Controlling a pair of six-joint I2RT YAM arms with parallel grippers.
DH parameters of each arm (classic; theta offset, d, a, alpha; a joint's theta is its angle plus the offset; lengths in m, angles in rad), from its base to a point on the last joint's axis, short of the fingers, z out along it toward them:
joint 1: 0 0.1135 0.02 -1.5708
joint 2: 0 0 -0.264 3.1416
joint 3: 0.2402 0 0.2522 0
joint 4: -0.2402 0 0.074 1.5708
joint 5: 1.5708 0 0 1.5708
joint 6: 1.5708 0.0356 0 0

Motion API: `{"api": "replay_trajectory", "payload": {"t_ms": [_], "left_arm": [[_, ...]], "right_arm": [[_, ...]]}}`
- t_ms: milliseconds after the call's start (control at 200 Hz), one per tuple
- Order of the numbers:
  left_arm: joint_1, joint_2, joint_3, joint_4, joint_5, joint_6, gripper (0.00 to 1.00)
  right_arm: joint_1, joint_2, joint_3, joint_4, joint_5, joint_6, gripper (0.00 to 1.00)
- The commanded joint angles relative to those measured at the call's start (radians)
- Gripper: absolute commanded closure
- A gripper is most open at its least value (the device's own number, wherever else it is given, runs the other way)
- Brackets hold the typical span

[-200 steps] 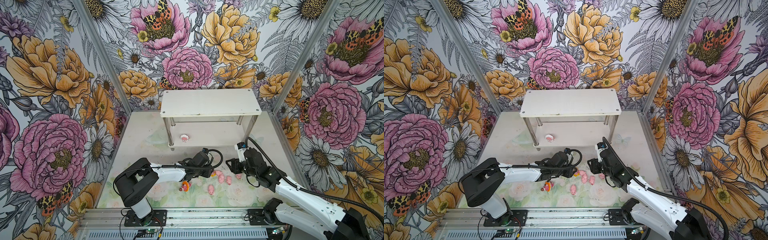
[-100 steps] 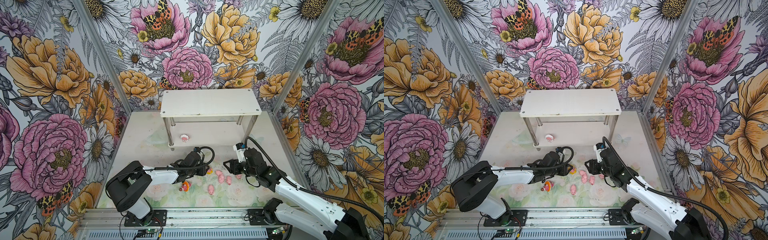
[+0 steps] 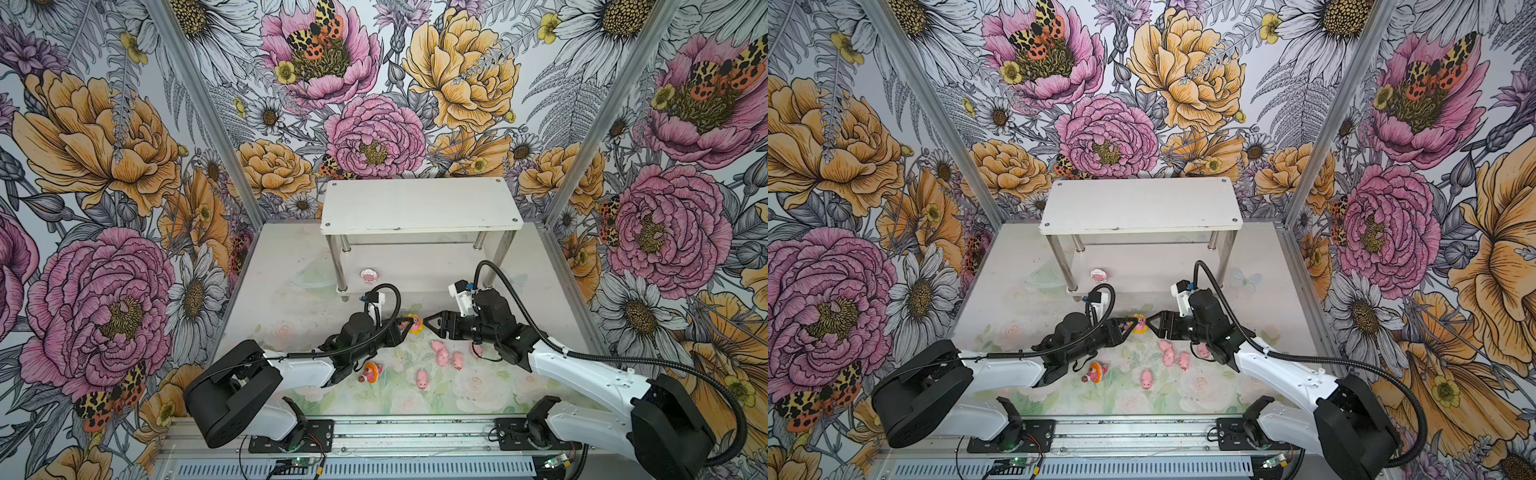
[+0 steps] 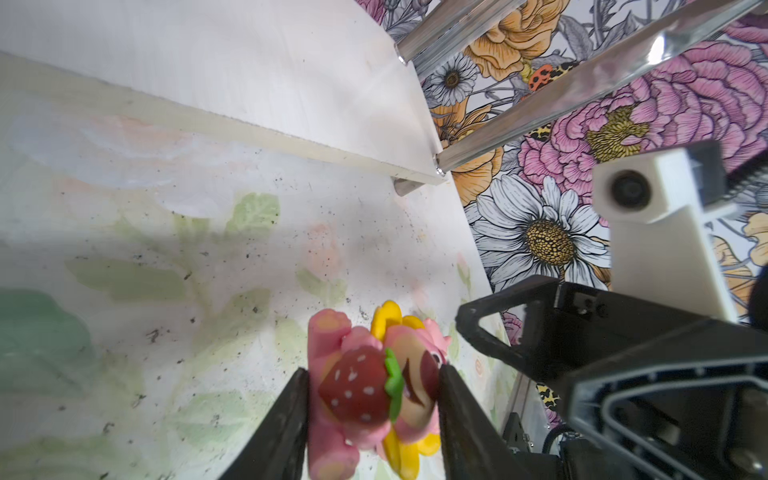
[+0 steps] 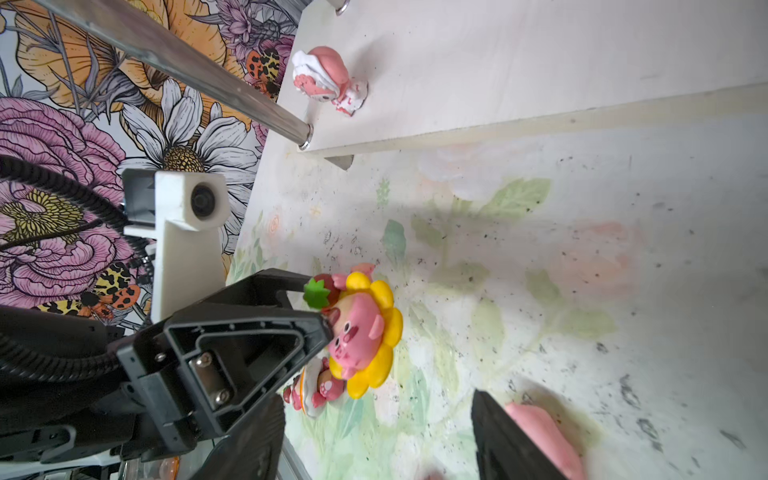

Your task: Place and organize the plastic toys onto the shelf

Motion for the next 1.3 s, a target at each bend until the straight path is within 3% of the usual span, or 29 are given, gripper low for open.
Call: {"api": "replay_trajectory", "payload": {"t_ms": [0,210,395,610,681,886,1031,1106,1186,1296], "left_arm": [[0.002,-0.030,-0.006,0.078,-0.011,-0.023,0.79],[-0.003,-0.017,-0.024,0.121,-0.024,-0.048,0.77],[-0.012,0.053,-0.019,0.157,-0.021,-0.063,0.63],[-0.011,0.202,-0.058,0.362,-0.013,-0.135,0.61],[-0.009,0.249,-0.057,0.424,0.005,-0.151,0.50],[-0.010,0.283,-0.055,0.453,0.018,-0.158,0.31],[-0.010,0.190,-0.049,0.299,0.000,-0.116,0.27],[-0.011,0.092,-0.048,0.162,-0.032,-0.080,0.28],[-0.013,-0.072,-0.036,-0.100,-0.111,-0.031,0.29],[-0.048,-0.337,0.009,-0.513,-0.296,0.040,0.36]], "right_arm": [[0.008,0.051,0.013,0.121,-0.037,0.053,0.27],[0.012,0.122,-0.007,0.221,-0.059,0.115,0.29],[0.013,0.162,-0.011,0.269,-0.069,0.139,0.35],[0.014,0.183,-0.035,0.300,-0.073,0.172,0.48],[0.014,0.187,-0.042,0.302,-0.072,0.178,0.50],[0.015,0.154,-0.042,0.194,-0.031,0.128,0.48],[0.031,0.088,-0.010,0.006,0.064,0.031,0.46],[0.090,0.049,0.042,-0.150,0.178,-0.097,0.46],[0.169,0.037,0.086,-0.248,0.268,-0.230,0.46],[0.242,0.062,0.102,-0.248,0.268,-0.326,0.54]]}}
